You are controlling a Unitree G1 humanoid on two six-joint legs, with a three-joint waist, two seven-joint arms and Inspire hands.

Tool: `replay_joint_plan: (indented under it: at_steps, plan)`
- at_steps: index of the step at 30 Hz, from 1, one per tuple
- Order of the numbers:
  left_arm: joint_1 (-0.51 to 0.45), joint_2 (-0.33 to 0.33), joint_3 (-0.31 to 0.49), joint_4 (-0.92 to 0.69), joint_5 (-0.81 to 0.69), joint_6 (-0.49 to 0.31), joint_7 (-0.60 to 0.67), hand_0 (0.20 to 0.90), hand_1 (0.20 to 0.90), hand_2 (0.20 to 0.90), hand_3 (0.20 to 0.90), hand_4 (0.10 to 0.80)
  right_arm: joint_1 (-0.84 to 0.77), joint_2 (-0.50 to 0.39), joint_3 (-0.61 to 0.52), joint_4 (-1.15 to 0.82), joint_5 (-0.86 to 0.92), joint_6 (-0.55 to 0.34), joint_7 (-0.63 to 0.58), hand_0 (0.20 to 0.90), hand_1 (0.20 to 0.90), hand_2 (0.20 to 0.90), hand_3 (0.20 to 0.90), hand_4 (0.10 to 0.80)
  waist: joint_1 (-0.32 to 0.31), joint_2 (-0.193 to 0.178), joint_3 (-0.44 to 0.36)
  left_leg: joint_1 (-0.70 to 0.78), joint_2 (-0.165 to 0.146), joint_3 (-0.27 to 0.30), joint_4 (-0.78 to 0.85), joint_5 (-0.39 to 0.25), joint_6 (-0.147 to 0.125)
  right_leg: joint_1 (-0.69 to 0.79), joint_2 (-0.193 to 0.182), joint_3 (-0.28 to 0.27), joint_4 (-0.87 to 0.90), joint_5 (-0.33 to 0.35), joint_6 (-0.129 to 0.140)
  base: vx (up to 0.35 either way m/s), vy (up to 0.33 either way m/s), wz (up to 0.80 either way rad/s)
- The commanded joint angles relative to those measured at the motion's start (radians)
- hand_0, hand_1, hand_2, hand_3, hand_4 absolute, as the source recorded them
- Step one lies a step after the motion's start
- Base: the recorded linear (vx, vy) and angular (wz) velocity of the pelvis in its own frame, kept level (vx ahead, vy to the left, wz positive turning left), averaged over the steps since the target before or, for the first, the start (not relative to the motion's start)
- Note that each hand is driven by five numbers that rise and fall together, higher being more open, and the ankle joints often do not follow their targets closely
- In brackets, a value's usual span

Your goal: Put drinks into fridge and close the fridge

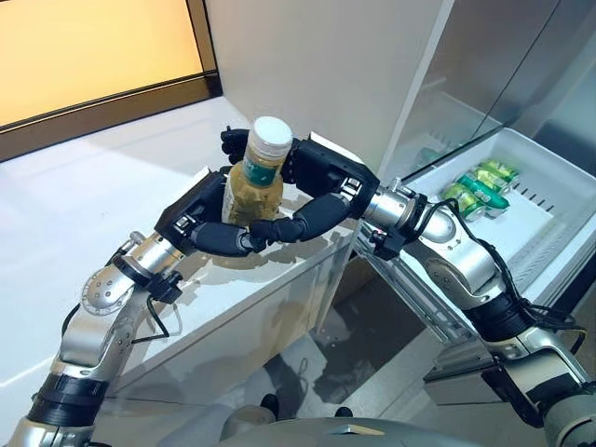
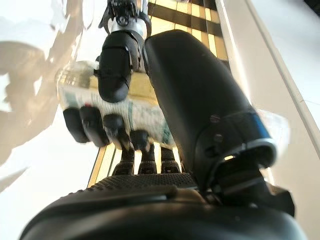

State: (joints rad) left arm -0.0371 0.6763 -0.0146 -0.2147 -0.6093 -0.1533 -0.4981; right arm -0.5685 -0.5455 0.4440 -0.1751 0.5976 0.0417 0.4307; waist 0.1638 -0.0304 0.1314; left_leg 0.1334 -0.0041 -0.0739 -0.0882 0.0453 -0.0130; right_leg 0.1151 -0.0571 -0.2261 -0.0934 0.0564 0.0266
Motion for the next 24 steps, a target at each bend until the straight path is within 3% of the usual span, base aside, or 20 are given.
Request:
replay_joint_plan:
  at_steps: [1, 24]
  plan:
    - [-0.198, 0.018, -0.023, -0.103, -0.161, -0.099, 0.005, 0.300, 0.300, 0.300, 0.200, 0.100, -0.182, 0.078, 0.022, -0.023, 0.049, -0.082, -0.023, 0.900, 0.900, 0.900, 0.900, 0.800, -0.002, -0.003, -0.114, -0.013, -0.046, 0.011, 0.001, -0.085, 0.009, 0.048, -0.009, -0.022, 0.006, -0.068, 0.052, 0.000, 0.000, 0.00]
    - [-0.248, -0.058, -0.117, -0.136, -0.247, -0.025, -0.045, 0.300, 0.300, 0.300, 0.200, 0.100, -0.277, 0.184, 0.115, 0.037, 0.030, -0.069, -0.090, 0.900, 0.900, 0.900, 0.900, 0.800, 0.017, -0.005, -0.118, -0.014, -0.051, -0.003, 0.001, -0.082, 0.014, 0.051, -0.010, -0.030, 0.006, -0.067, 0.047, 0.000, 0.000, 0.00]
